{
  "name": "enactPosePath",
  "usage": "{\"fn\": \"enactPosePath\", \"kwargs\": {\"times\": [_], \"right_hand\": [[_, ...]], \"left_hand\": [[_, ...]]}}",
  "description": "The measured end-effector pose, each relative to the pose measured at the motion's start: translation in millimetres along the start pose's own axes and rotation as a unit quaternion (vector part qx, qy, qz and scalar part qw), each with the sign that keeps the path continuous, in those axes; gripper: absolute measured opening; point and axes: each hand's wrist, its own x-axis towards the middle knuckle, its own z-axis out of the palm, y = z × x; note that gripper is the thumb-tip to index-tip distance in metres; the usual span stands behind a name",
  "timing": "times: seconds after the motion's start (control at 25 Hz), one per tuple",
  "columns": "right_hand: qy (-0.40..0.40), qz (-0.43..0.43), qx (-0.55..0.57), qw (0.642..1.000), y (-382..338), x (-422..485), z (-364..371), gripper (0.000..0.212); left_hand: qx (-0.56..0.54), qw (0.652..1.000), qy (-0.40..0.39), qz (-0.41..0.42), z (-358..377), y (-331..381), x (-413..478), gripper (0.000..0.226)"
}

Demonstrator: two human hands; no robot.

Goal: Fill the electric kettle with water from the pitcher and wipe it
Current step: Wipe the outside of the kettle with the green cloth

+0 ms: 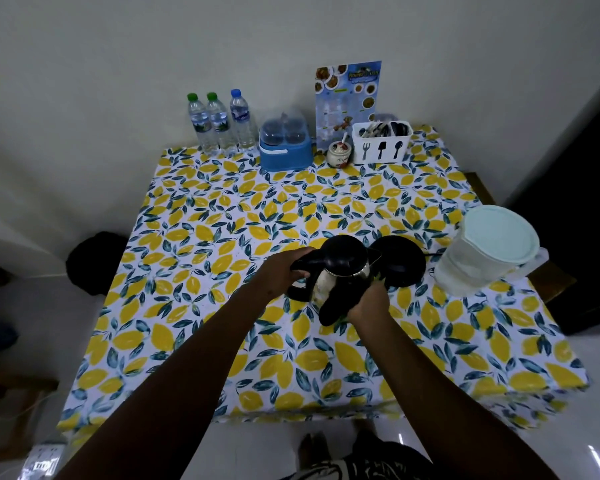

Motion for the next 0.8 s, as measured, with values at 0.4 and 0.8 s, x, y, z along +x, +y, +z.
{"fn": "enactPosePath", "kwargs": {"times": [0.4, 0.8], "right_hand": [[0.005, -0.097, -0.132, 0.987, 4.6, 51.2, -31.1, 0.039], [-0.052, -0.325, -0.439, 0.836, -44.2, 20.1, -29.5, 0.027]], "left_hand": [[-0.112, 0.984, 0.137, -0.014, 31.1, -0.5, -16.2, 0.035], [-0.115, 0.968, 0.212, -0.07, 30.9, -14.0, 23.3, 0.028]]}}
